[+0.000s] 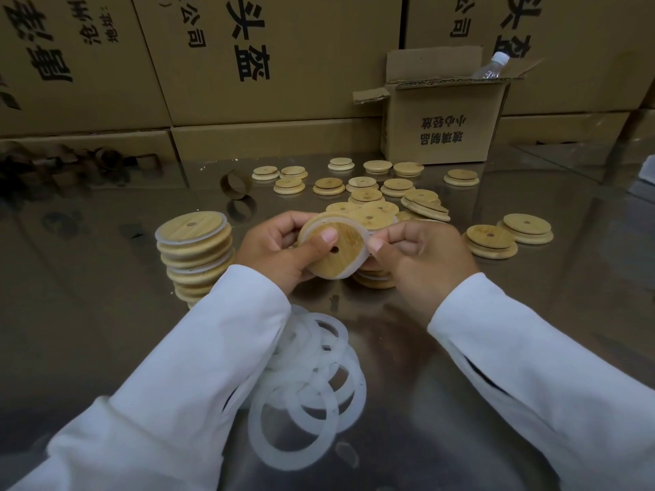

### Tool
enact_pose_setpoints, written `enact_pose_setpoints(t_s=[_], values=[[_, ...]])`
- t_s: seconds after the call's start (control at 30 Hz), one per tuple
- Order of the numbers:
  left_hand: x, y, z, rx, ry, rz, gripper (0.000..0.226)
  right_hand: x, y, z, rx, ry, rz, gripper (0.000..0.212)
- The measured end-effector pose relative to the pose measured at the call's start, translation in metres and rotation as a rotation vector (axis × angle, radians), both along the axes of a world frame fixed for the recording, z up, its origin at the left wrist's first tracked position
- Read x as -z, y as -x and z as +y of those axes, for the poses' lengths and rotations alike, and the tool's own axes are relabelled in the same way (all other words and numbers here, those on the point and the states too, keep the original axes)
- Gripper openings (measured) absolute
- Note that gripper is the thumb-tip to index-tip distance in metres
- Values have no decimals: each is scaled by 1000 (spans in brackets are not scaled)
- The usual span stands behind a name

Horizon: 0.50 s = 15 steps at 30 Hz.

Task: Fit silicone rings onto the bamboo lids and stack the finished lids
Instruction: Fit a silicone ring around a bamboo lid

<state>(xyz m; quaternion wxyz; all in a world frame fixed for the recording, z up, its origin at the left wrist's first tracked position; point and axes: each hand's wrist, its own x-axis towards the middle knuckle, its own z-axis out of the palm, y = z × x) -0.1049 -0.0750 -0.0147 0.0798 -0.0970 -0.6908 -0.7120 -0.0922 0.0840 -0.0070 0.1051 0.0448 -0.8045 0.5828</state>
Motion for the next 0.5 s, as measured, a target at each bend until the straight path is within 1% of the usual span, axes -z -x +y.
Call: enact_pose_setpoints(t_s=[0.1, 0.27, 0.43, 0.5], values=[[0, 0, 2, -26, -12, 8, 10, -1, 0, -1, 4, -27, 3, 11], [4, -1, 8, -55, -87, -7, 8, -2, 0, -2, 11, -39, 41, 14], [8, -2, 13, -78, -131, -28, 7, 3, -2, 0, 25, 17, 36, 7], [7, -2, 14, -88, -164, -44, 8, 4, -2, -3, 25, 10, 45, 5]])
